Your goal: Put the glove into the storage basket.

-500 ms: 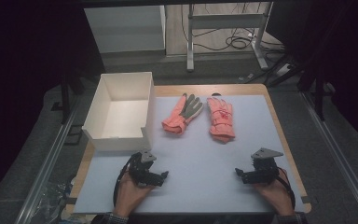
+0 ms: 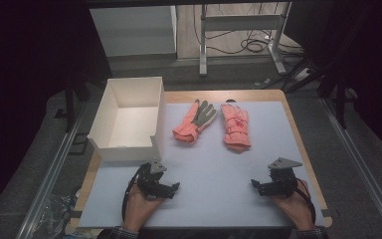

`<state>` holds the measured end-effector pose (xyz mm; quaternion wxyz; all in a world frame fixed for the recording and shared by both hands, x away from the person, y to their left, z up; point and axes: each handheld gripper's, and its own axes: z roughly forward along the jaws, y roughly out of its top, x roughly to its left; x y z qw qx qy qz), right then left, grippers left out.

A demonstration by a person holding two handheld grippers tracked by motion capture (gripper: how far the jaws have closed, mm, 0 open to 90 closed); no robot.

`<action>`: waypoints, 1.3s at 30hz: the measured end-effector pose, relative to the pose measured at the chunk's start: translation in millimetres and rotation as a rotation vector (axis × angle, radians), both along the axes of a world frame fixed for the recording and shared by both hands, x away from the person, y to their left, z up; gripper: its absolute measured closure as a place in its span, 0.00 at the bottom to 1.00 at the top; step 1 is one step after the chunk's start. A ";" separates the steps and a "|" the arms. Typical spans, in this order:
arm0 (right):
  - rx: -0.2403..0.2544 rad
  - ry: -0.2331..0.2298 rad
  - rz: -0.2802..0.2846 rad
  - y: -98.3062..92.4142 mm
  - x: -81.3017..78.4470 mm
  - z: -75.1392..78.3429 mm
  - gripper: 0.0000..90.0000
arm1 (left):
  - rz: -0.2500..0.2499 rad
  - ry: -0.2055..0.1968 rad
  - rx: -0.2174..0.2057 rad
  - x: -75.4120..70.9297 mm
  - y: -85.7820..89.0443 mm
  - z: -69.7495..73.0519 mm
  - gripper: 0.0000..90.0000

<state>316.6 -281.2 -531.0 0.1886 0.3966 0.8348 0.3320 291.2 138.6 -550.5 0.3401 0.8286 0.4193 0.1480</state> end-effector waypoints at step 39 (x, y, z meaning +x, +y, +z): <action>0.117 0.004 0.041 -3.6 42.2 33.6 0.48 | 0.001 0.001 0.001 0.0 0.1 0.1 0.01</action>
